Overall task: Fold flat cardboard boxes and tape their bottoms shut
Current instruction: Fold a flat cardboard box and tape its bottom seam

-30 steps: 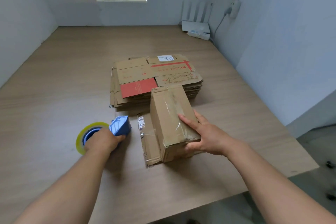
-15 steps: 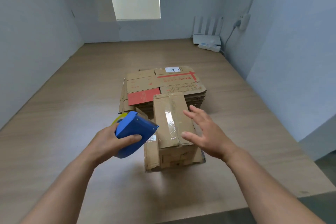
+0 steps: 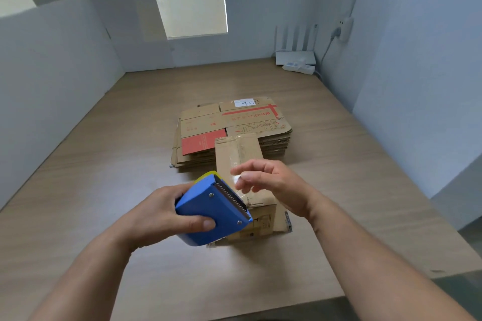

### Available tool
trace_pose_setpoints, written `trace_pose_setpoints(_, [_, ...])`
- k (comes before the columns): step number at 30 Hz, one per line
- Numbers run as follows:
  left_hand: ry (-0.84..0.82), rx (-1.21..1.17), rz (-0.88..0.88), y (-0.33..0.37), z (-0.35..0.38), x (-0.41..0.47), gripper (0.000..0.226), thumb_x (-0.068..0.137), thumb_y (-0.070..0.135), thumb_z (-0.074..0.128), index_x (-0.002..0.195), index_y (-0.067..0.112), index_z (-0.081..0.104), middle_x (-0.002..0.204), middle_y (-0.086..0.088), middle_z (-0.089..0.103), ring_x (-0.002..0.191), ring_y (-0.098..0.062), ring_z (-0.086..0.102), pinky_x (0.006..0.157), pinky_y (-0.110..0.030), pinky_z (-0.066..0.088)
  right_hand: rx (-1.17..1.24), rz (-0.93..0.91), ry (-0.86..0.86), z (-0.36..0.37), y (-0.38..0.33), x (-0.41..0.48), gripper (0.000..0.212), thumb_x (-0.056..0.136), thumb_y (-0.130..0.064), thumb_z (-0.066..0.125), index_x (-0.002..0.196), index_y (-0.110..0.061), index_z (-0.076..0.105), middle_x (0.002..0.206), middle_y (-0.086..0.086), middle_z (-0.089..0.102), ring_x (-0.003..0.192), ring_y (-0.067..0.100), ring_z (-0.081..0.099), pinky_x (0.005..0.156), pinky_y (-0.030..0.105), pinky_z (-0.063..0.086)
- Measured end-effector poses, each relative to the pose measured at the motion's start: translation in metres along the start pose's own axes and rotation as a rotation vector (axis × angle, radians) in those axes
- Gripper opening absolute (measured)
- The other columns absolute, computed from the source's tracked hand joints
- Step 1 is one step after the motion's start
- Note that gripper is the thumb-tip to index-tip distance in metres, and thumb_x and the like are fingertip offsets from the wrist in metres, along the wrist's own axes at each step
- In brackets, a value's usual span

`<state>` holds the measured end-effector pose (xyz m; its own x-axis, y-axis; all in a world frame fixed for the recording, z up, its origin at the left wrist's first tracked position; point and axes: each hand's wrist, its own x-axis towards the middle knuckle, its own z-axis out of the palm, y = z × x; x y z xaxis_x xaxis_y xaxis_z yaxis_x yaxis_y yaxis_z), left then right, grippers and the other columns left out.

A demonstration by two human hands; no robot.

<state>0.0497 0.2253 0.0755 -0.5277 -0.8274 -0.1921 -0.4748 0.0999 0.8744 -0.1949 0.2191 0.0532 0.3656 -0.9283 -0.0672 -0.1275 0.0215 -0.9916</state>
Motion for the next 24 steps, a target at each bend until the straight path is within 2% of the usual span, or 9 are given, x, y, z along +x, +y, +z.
trace_pose_setpoints(2, [0.007,0.026,-0.029,0.0,0.0,-0.001,0.043,0.051,0.059,0.075,0.091,0.043,0.069,0.091,0.012,0.072,0.078,-0.006,0.066,0.061,-0.012,0.047,0.053,-0.04,0.044,0.0,0.0,-0.003,0.006,0.087,-0.013,0.064,0.09,-0.013,0.068,0.077,-0.004,0.066,0.072,0.006,0.058,0.071,0.019,0.049])
trace_pose_setpoints(5, [0.033,0.09,-0.089,-0.001,-0.001,-0.001,0.056,0.05,0.067,0.072,0.094,0.034,0.068,0.088,0.015,0.071,0.075,-0.005,0.065,0.057,-0.011,0.046,0.012,-0.085,0.145,0.003,-0.002,-0.004,0.012,0.086,-0.001,0.064,0.077,-0.01,0.064,0.07,-0.002,0.061,0.064,0.004,0.054,0.064,0.017,0.048])
trace_pose_setpoints(8, [0.07,0.141,-0.149,0.002,0.0,0.001,0.051,0.059,0.07,0.075,0.092,0.033,0.066,0.081,0.021,0.069,0.071,-0.001,0.065,0.051,-0.008,0.043,-0.069,-0.093,0.251,0.012,-0.003,-0.005,0.014,0.087,-0.003,0.064,0.075,-0.012,0.062,0.069,0.001,0.059,0.059,0.001,0.051,0.059,0.016,0.047])
trace_pose_setpoints(11, [0.089,0.19,-0.209,0.007,-0.003,0.003,0.049,0.055,0.07,0.071,0.084,0.03,0.066,0.072,0.02,0.068,0.063,0.001,0.064,0.047,-0.008,0.041,-0.116,-0.062,0.321,0.02,0.0,-0.01,0.014,0.087,-0.007,0.064,0.074,-0.012,0.062,0.067,-0.001,0.059,0.058,0.005,0.05,0.059,0.022,0.048])
trace_pose_setpoints(13, [0.076,0.228,-0.26,0.008,-0.014,-0.001,0.063,0.049,0.081,0.07,0.079,0.026,0.066,0.07,0.014,0.07,0.06,-0.004,0.065,0.056,-0.017,0.045,-0.125,-0.03,0.369,0.018,0.004,-0.018,0.014,0.087,-0.008,0.064,0.074,-0.01,0.062,0.065,-0.001,0.059,0.059,0.009,0.051,0.059,0.025,0.048])
trace_pose_setpoints(15, [0.054,0.273,-0.317,0.005,-0.032,-0.011,0.08,0.033,0.086,0.066,0.079,0.02,0.068,0.071,0.005,0.072,0.063,-0.011,0.067,0.067,-0.029,0.046,-0.106,-0.002,0.477,0.009,0.012,-0.028,0.016,0.087,-0.007,0.064,0.071,-0.01,0.062,0.063,0.0,0.059,0.057,0.012,0.051,0.058,0.027,0.048])
trace_pose_setpoints(17, [0.02,0.324,-0.383,-0.001,-0.05,-0.022,0.092,0.027,0.089,0.063,0.082,0.016,0.07,0.073,0.0,0.073,0.067,-0.019,0.069,0.069,-0.033,0.046,-0.081,0.049,0.583,0.001,0.022,-0.04,0.02,0.086,-0.006,0.064,0.067,-0.012,0.061,0.059,-0.002,0.059,0.053,0.012,0.051,0.054,0.023,0.046])
trace_pose_setpoints(21, [-0.067,0.357,-0.493,-0.01,-0.053,-0.02,0.084,0.034,0.083,0.063,0.085,0.017,0.071,0.074,0.003,0.074,0.067,-0.015,0.071,0.074,-0.033,0.051,-0.061,0.198,0.644,0.005,0.045,-0.045,0.019,0.085,-0.008,0.065,0.066,-0.009,0.061,0.056,-0.003,0.057,0.048,0.013,0.049,0.051,0.024,0.046])
trace_pose_setpoints(24, [-0.046,0.427,-0.515,-0.015,-0.046,0.0,0.077,0.045,0.084,0.065,0.084,0.017,0.07,0.073,0.003,0.073,0.068,-0.014,0.07,0.067,-0.027,0.049,-0.014,0.242,0.699,0.004,0.053,-0.042,0.021,0.086,-0.011,0.064,0.066,-0.007,0.059,0.054,-0.004,0.055,0.044,0.013,0.049,0.052,0.03,0.045])
